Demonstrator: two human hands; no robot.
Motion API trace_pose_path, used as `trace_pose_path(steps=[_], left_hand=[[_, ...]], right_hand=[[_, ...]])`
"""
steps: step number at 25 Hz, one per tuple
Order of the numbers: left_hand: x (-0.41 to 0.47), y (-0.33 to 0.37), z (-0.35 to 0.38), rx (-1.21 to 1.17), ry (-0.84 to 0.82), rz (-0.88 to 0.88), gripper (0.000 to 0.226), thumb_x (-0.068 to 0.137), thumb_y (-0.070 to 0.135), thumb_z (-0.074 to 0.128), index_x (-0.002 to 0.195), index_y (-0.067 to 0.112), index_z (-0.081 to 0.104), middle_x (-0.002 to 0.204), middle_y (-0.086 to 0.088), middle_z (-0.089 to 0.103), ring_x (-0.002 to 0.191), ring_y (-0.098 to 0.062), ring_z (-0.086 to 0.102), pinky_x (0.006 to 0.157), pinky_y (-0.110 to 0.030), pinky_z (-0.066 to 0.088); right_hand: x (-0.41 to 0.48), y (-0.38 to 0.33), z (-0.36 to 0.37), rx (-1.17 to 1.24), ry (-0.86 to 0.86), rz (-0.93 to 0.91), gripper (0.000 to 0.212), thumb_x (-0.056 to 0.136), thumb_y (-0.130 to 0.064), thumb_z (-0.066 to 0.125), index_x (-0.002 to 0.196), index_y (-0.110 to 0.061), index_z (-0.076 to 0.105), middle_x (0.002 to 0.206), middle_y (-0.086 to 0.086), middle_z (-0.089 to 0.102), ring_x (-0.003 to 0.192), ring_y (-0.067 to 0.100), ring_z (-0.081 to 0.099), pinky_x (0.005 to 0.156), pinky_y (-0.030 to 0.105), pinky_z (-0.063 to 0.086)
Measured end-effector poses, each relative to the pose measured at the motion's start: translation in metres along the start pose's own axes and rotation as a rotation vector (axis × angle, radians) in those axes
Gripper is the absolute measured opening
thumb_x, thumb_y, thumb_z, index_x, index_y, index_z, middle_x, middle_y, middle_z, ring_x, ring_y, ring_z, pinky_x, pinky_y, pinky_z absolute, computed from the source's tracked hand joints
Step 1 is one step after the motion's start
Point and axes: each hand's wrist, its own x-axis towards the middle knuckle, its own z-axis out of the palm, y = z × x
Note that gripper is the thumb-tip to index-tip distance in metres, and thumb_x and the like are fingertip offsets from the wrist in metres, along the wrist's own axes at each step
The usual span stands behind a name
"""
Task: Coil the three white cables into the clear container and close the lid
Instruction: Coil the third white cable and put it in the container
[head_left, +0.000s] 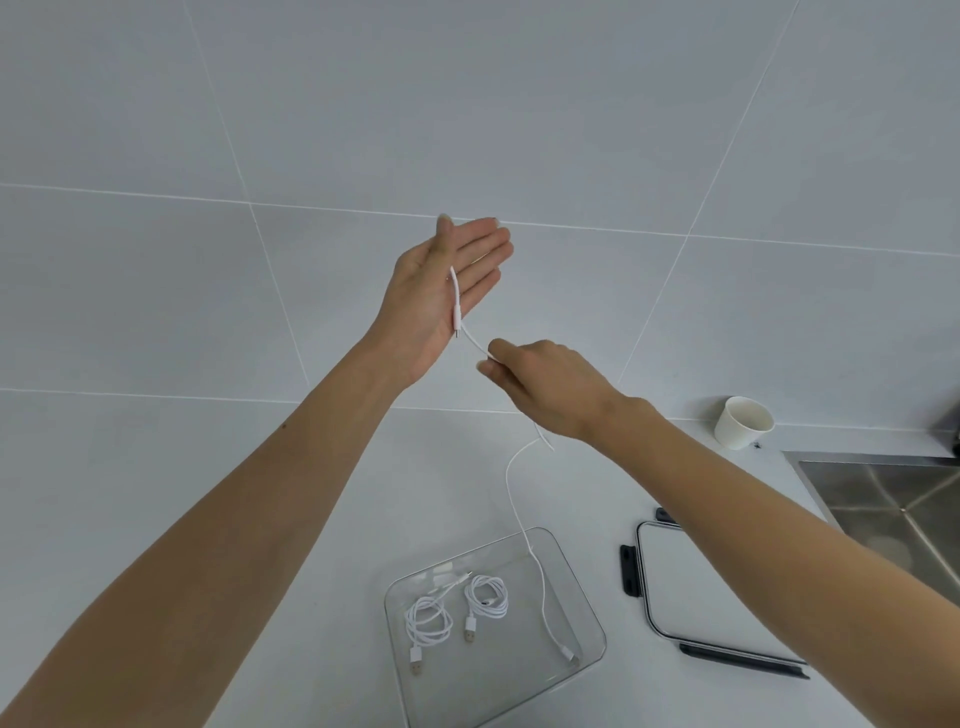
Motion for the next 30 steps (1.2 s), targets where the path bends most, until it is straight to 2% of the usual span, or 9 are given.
trace_pose_path(steps=[5, 9, 13, 16, 20, 25, 26, 28, 30], left_hand=[[0.000, -0.004, -0.007, 0.094, 0.053, 0.017, 0.046, 0.106, 0.035, 0.031, 0.140, 0.004, 0.039, 0.130, -0.015, 0.063, 0.117, -0.022, 0.064, 0.103, -0.034, 0.049], [-0.008, -0.006, -0.011, 0.349, 0.020, -0.008, 0.047, 0.106, 0.037, 0.028, 0.134, 0.005, 0.045, 0.115, -0.010, 0.071, 0.104, -0.022, 0.071, 0.093, -0.035, 0.054], [-0.022, -0.005, -0.001, 0.550, -0.062, -0.122, 0.053, 0.104, 0.045, 0.026, 0.114, 0.007, 0.061, 0.081, -0.009, 0.075, 0.068, -0.025, 0.071, 0.067, -0.028, 0.055], [-0.030, -0.002, 0.011, 0.607, -0.144, -0.152, 0.057, 0.104, 0.047, 0.022, 0.097, 0.009, 0.064, 0.059, -0.005, 0.065, 0.040, -0.016, 0.046, 0.051, -0.020, 0.042], [-0.042, 0.001, 0.023, 0.434, -0.204, -0.236, 0.062, 0.098, 0.056, 0.018, 0.079, 0.013, 0.059, 0.044, 0.001, 0.053, 0.034, -0.012, 0.022, 0.045, -0.016, 0.035], [-0.052, 0.004, 0.031, 0.262, -0.342, -0.284, 0.049, 0.092, 0.053, 0.034, 0.067, 0.020, 0.061, 0.034, 0.006, 0.042, 0.027, -0.006, 0.020, 0.038, -0.016, 0.027], [-0.053, 0.007, 0.031, 0.219, -0.373, -0.293, 0.047, 0.094, 0.048, 0.038, 0.064, 0.022, 0.061, 0.033, 0.007, 0.039, 0.025, -0.004, 0.020, 0.035, -0.014, 0.025], [-0.054, 0.012, 0.030, 0.128, -0.423, -0.307, 0.048, 0.099, 0.042, 0.038, 0.061, 0.022, 0.060, 0.031, 0.009, 0.035, 0.022, -0.002, 0.022, 0.031, -0.011, 0.024], [-0.054, 0.015, 0.029, 0.048, -0.438, -0.306, 0.047, 0.097, 0.038, 0.035, 0.063, 0.020, 0.062, 0.030, 0.010, 0.035, 0.021, -0.002, 0.025, 0.031, -0.009, 0.025]], right_hand=[[-0.010, -0.011, -0.017, 0.032, 0.070, -0.059, 0.034, 0.105, -0.039, 0.035, 0.081, -0.016, 0.034, 0.055, -0.006, 0.035, 0.056, 0.028, 0.041, 0.053, 0.034, 0.034], [-0.013, -0.014, -0.043, 0.328, 0.221, 0.023, 0.035, 0.102, -0.036, 0.048, 0.072, -0.018, 0.046, 0.051, -0.007, 0.038, 0.048, 0.014, 0.035, 0.052, 0.029, 0.035], [-0.009, -0.019, -0.073, 0.620, 0.390, 0.114, 0.045, 0.102, -0.031, 0.051, 0.061, -0.018, 0.037, 0.057, -0.008, 0.028, 0.052, 0.006, 0.027, 0.051, 0.016, 0.025], [-0.002, -0.021, -0.087, 0.652, 0.406, 0.100, 0.045, 0.103, -0.032, 0.049, 0.064, -0.013, 0.035, 0.059, -0.007, 0.025, 0.054, 0.006, 0.024, 0.052, 0.016, 0.024], [0.010, -0.020, -0.099, 0.682, 0.443, 0.061, 0.044, 0.103, -0.031, 0.049, 0.064, -0.015, 0.037, 0.058, -0.007, 0.026, 0.052, 0.005, 0.024, 0.052, 0.016, 0.024], [0.021, -0.018, -0.094, 0.735, 0.434, 0.038, 0.049, 0.104, -0.032, 0.047, 0.070, 0.004, 0.042, 0.065, 0.015, 0.033, 0.062, 0.018, 0.031, 0.059, 0.029, 0.030], [0.021, -0.018, -0.091, 0.752, 0.431, 0.038, 0.048, 0.104, -0.031, 0.046, 0.069, 0.002, 0.043, 0.064, 0.011, 0.036, 0.063, 0.019, 0.033, 0.062, 0.030, 0.032], [0.022, -0.018, -0.085, 0.779, 0.413, 0.047, 0.045, 0.105, -0.029, 0.043, 0.065, -0.008, 0.044, 0.059, -0.011, 0.039, 0.063, 0.013, 0.037, 0.063, 0.030, 0.034], [0.021, -0.020, -0.076, 0.824, 0.375, 0.065, 0.046, 0.106, -0.028, 0.042, 0.064, -0.008, 0.041, 0.055, -0.017, 0.036, 0.059, 0.009, 0.035, 0.060, 0.026, 0.032]])
